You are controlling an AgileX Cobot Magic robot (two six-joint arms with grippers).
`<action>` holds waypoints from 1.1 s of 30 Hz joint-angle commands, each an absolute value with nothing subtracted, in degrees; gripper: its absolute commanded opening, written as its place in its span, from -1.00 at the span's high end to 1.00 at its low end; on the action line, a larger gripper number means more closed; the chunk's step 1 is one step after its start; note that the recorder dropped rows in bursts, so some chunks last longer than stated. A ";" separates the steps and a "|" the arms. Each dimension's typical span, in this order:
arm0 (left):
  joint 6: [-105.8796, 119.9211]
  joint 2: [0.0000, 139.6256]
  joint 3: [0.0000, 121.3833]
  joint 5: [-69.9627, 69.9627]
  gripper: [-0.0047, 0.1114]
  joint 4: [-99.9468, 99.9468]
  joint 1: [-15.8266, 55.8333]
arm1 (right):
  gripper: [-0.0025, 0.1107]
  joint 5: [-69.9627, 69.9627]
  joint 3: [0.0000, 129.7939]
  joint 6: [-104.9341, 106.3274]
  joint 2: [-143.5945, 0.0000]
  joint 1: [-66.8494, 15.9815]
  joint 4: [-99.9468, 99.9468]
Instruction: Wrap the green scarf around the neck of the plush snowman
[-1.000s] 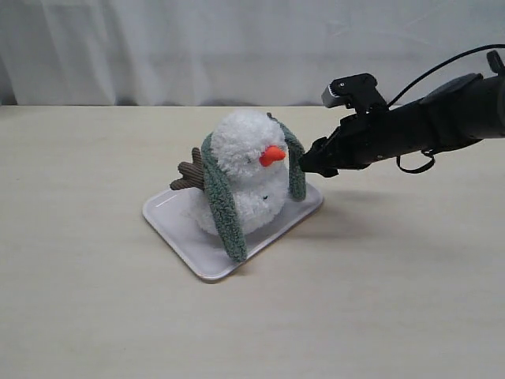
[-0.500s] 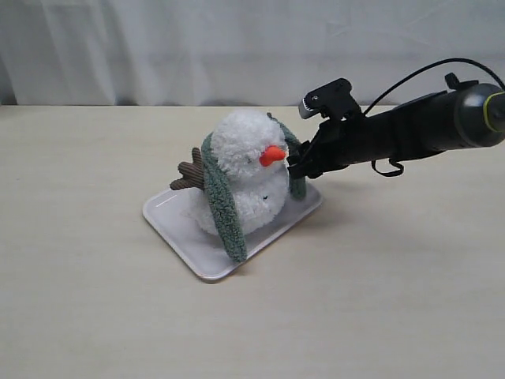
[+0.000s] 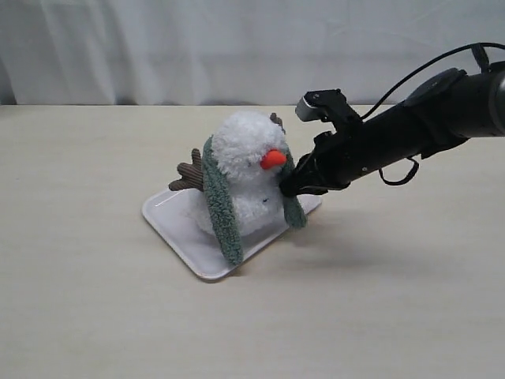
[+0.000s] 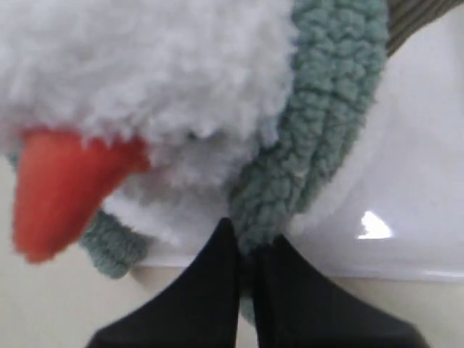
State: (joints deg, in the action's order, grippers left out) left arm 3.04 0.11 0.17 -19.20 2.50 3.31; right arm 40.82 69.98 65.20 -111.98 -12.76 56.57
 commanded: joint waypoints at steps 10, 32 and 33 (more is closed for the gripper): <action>2.90 0.00 0.00 -18.51 0.92 2.36 3.46 | 0.71 46.31 68.97 58.70 -111.24 -12.81 52.40; 2.90 0.00 0.00 -18.51 0.92 2.36 3.46 | 0.00 50.61 77.97 36.21 -110.82 -7.57 33.52; 2.90 0.00 0.00 -18.51 0.92 2.36 3.46 | 0.00 49.72 77.97 36.08 -110.93 -7.16 33.62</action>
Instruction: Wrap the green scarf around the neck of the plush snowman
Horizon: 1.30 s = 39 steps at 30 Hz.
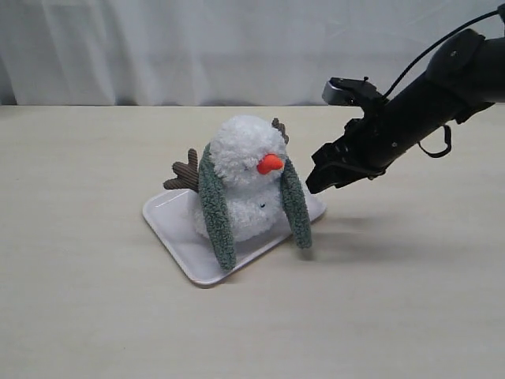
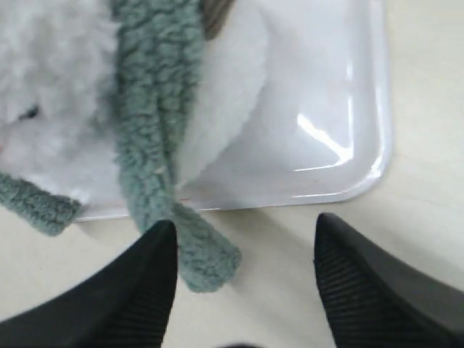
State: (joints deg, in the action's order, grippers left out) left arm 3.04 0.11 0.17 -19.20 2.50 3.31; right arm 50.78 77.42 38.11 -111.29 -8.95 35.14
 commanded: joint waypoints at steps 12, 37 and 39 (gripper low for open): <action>2.90 0.00 0.00 -18.51 0.92 2.36 3.46 | 0.13 36.18 76.43 32.13 -117.22 -6.83 33.80; 2.90 0.00 0.00 -18.61 0.92 2.36 3.46 | 0.80 40.88 76.63 41.38 -126.45 -6.83 43.91; 2.90 0.00 0.00 -18.61 0.92 2.36 3.46 | 0.89 43.66 76.63 41.28 -126.45 -6.83 43.91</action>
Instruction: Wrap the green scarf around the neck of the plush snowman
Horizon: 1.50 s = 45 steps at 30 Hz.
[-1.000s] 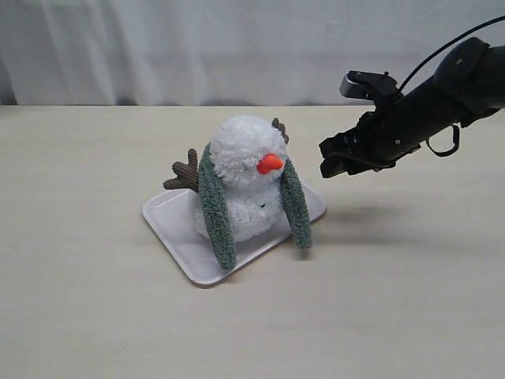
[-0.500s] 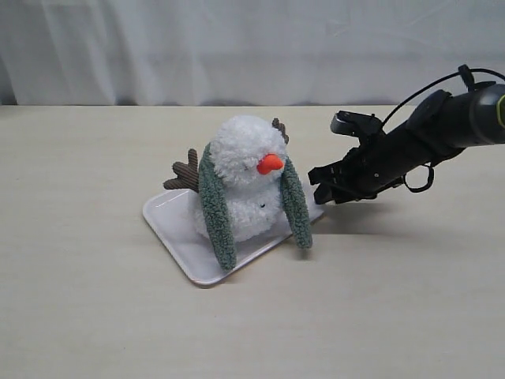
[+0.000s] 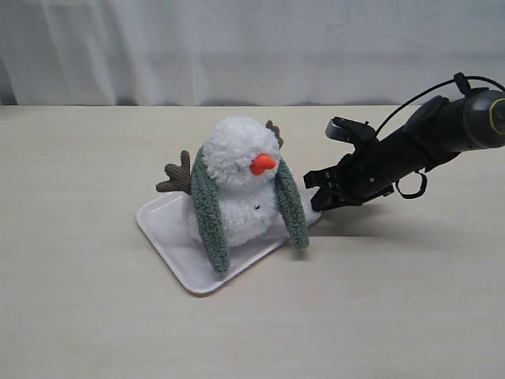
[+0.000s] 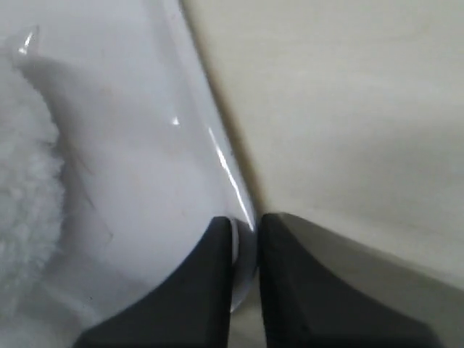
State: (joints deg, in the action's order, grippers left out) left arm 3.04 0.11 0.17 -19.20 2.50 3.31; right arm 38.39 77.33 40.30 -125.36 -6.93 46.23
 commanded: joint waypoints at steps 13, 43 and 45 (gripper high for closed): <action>2.90 0.00 0.00 -18.61 0.92 2.36 3.46 | 0.89 22.46 65.37 35.12 -121.95 -6.83 46.15; 2.90 0.00 0.00 -18.50 0.92 2.36 3.46 | 0.89 11.95 47.71 69.17 -112.71 -6.83 99.95; 2.90 0.00 0.00 -18.50 0.92 2.36 3.46 | 0.89 11.74 48.08 69.14 -112.60 -6.83 99.95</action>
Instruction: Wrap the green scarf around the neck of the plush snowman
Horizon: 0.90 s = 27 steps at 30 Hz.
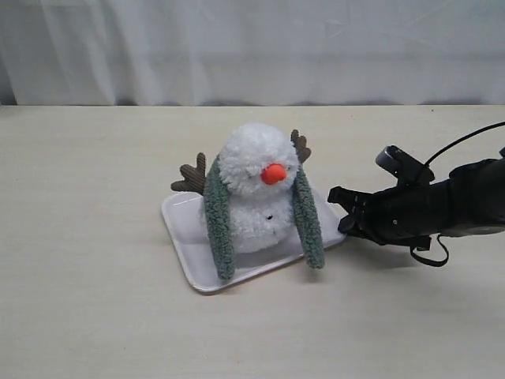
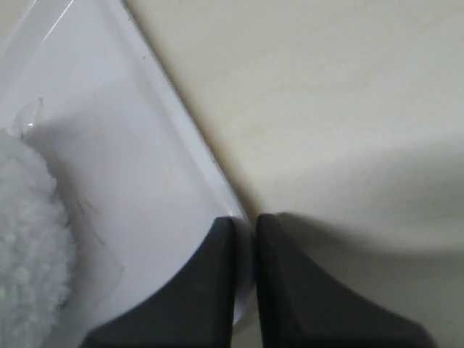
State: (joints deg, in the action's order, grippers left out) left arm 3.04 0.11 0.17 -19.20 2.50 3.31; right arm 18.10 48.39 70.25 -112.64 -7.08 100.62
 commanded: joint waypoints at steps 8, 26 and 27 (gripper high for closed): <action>2.90 0.00 0.00 -18.60 0.92 2.36 3.46 | 0.89 9.79 49.26 64.24 -112.60 -6.83 99.95; 2.90 0.00 0.00 -18.60 0.92 2.36 3.46 | 0.89 7.54 49.90 53.31 -112.60 -6.83 99.95; 2.90 0.00 0.00 -18.60 0.92 2.36 3.46 | 0.89 7.54 49.90 53.31 -112.60 -6.83 99.95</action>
State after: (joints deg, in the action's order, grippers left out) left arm 3.04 0.11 0.17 -19.20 2.50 3.31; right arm 9.77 49.87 54.71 -112.27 -7.08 99.78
